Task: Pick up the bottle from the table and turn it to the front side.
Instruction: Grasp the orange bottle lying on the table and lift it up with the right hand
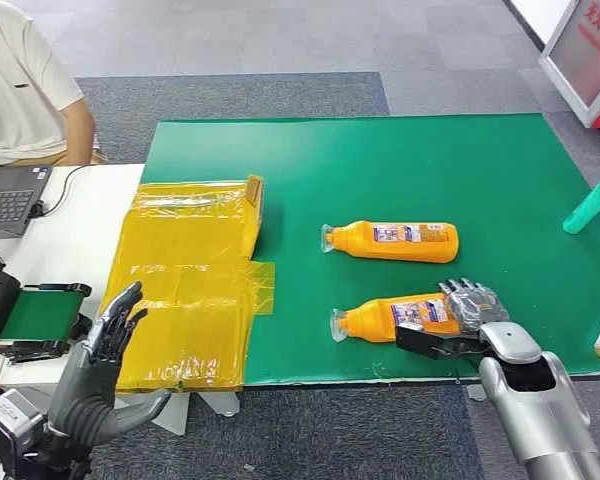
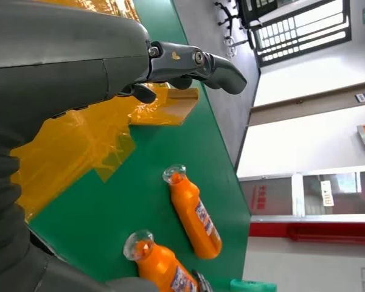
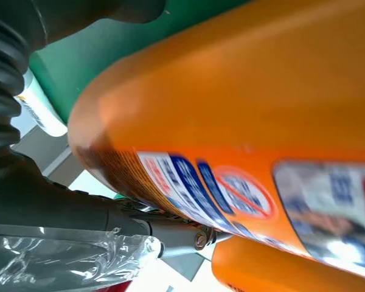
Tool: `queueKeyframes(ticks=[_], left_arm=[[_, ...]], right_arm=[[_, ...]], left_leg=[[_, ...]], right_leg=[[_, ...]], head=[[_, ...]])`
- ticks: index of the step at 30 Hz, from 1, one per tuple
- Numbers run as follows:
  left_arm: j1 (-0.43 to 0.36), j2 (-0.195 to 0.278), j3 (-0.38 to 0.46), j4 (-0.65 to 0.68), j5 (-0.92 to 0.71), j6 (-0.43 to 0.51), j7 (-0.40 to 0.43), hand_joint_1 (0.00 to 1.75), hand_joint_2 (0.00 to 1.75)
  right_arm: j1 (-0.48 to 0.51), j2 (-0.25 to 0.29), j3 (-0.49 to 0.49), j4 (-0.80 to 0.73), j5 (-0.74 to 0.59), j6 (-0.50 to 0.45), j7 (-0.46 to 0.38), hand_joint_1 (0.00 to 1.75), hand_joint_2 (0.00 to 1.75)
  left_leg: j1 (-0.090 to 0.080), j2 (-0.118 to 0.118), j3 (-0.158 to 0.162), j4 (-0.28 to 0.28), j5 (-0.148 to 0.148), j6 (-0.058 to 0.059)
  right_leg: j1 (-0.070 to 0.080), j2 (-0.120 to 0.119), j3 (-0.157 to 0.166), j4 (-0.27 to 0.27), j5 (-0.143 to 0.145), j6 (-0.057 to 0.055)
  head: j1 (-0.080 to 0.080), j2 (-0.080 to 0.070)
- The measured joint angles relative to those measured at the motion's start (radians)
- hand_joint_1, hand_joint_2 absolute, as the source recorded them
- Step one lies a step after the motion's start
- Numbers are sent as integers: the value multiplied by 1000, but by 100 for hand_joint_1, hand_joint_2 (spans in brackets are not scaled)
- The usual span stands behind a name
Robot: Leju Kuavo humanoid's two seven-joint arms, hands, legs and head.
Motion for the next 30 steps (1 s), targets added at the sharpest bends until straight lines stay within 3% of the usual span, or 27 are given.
queueKeyframes(ticks=[6, 7, 10, 11, 23, 30], left_arm=[[-1, 8, -3, 0, 3, 0, -1, 0, 175], [-1, 10, -5, 0, 6, 0, -1, 0, 175], [-2, 18, -12, 0, 22, 3, -1, 0, 175], [-1, 21, -15, 0, 27, 5, -1, 0, 175], [-1, 50, -25, 2, 72, 5, -4, 0, 175], [14, 53, -24, 2, 69, 5, -13, 0, 175]], right_arm=[[-6, -1, 0, 14, -5, 0, -3, 0, 175], [-7, -2, 1, 16, -12, 0, -4, 29, 175], [-10, -10, 8, 22, -59, 0, -8, 160, 175], [-10, -14, 13, 23, -78, 0, -8, 175, 175], [29, -89, 53, -23, -233, -14, 0, 175, 175], [126, -101, 43, -131, -382, -32, -12, 175, 175]], left_leg=[[0, 0, 3, 0, 1, 0], [0, 0, 3, 0, 1, 0], [0, 0, 4, 0, 1, 0], [0, 0, 4, 0, 1, 0], [0, 0, 5, 0, 1, 2], [0, 0, 4, 0, -2, 0]], right_leg=[[0, 0, 3, 0, 1, 0], [0, 0, 3, 0, 1, 0], [0, 0, 4, 0, 1, 0], [0, 0, 4, 0, 1, 0], [0, 0, 5, 0, 0, 1], [0, 0, 4, 0, -2, -1]], head=[[0, 0], [0, 0], [0, 0], [0, 0], [0, 0], [0, 0]])
